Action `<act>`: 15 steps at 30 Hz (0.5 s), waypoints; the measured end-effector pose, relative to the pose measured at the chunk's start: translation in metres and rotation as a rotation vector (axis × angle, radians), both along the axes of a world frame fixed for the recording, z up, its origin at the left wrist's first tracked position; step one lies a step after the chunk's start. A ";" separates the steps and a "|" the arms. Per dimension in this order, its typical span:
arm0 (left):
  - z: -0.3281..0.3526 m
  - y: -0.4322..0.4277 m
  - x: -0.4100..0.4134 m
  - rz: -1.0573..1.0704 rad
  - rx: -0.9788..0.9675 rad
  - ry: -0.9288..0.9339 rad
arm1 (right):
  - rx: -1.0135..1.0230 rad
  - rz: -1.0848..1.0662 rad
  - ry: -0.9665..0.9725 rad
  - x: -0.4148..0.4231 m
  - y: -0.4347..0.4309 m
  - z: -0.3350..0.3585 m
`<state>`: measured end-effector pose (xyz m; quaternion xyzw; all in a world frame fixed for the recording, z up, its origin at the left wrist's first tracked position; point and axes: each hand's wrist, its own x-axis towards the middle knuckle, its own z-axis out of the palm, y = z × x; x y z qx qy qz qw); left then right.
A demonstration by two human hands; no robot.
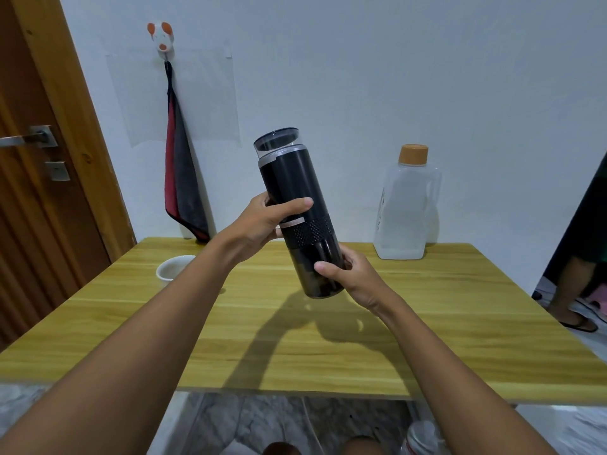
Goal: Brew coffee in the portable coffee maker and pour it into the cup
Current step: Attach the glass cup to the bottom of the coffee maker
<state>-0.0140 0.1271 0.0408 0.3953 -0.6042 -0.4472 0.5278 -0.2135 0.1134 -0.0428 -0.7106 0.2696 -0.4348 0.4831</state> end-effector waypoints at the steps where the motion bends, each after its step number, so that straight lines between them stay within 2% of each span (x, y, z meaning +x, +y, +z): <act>1: 0.000 0.000 -0.002 0.014 -0.004 -0.008 | -0.011 -0.018 0.008 0.001 0.000 -0.001; 5: -0.002 0.002 -0.005 0.062 -0.010 -0.033 | -0.063 -0.063 0.033 0.002 0.000 -0.006; 10: -0.005 0.002 -0.005 0.088 0.021 -0.063 | 0.001 -0.007 0.083 0.003 -0.002 -0.007; 15: -0.010 0.001 -0.009 0.108 0.007 -0.050 | 0.010 -0.043 0.041 0.004 -0.002 -0.014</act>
